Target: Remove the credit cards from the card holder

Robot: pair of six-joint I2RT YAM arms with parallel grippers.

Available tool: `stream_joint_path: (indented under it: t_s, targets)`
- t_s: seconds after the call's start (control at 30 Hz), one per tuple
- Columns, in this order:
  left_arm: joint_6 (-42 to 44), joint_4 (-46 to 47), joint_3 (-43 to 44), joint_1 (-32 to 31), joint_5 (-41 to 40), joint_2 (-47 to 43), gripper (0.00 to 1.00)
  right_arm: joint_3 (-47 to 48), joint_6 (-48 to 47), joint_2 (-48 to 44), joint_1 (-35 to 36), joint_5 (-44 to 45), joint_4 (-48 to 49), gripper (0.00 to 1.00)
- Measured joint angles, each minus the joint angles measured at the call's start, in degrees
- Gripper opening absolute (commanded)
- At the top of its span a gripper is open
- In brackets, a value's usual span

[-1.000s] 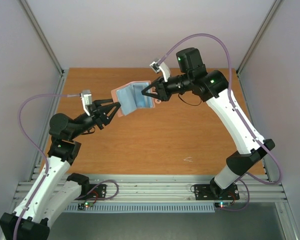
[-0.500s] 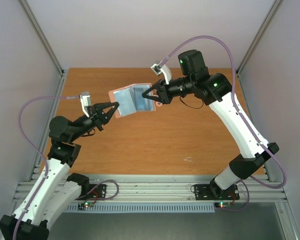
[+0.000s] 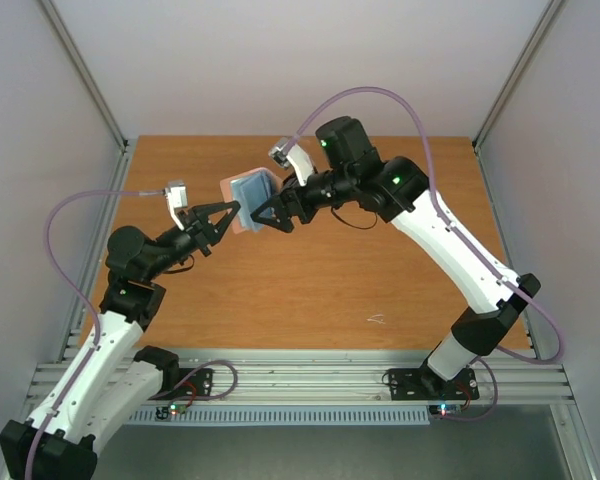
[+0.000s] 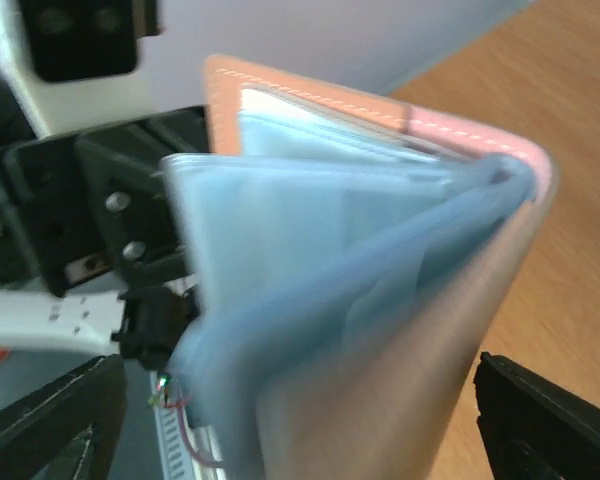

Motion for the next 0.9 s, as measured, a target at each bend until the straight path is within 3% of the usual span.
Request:
stream_joint_path:
  t_s: [0.27, 0.57, 0.9]
  targets:
    - [-0.4, -0.7, 0.0, -0.2, -1.2, 0.5, 0.0, -3.3, 0.3, 0.8, 5.5, 19.3, 4.0, 0.99]
    - [0.0, -3.2, 0.0, 0.1, -3.4, 0.6, 0.0, -0.2, -0.2, 5.7, 7.3, 24.9, 4.2, 0.98]
    - [0.1, -4.5, -0.1, 0.2, -4.6, 0.7, 0.0, 0.1, -0.8, 6.3, 8.0, 26.3, 4.3, 0.48]
